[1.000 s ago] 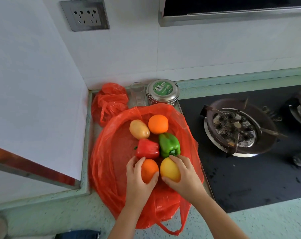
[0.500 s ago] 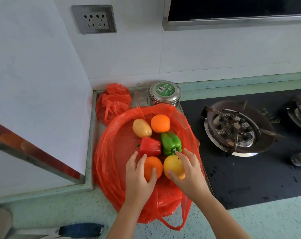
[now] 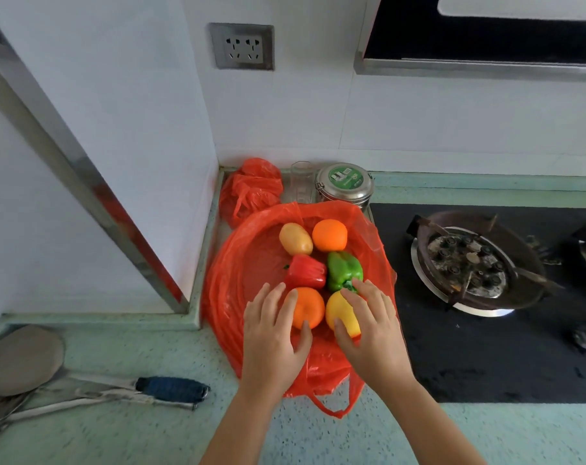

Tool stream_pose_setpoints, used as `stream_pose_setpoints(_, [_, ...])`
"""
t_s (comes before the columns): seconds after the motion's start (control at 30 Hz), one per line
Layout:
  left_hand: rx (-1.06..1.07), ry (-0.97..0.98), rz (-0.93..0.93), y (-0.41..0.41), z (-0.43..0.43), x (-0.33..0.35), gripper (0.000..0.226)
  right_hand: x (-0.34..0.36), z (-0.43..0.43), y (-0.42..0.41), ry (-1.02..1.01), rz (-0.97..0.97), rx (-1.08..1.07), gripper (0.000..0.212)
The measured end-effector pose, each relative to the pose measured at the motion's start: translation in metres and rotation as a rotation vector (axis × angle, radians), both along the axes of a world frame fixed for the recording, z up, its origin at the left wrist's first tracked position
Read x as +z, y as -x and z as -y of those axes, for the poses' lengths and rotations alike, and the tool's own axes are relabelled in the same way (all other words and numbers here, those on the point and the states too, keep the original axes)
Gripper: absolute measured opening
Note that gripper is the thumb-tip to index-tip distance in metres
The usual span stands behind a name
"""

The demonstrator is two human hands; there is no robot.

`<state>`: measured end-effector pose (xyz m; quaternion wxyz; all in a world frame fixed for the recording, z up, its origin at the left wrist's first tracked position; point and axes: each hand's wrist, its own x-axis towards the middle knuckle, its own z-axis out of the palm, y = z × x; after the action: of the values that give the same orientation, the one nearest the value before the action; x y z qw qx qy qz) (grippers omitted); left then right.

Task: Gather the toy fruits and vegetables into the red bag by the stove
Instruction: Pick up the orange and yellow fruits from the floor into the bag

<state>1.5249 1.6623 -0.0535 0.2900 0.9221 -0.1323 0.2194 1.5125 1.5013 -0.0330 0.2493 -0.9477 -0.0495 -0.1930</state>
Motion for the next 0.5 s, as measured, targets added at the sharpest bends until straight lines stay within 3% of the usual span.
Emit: stream_pose_setpoints(0.5, [0.296, -0.086, 0.036, 0.101, 0.038, 0.02, 0.038, 0.011, 0.028, 0.05, -0.009, 0.047, 0.338, 0.044])
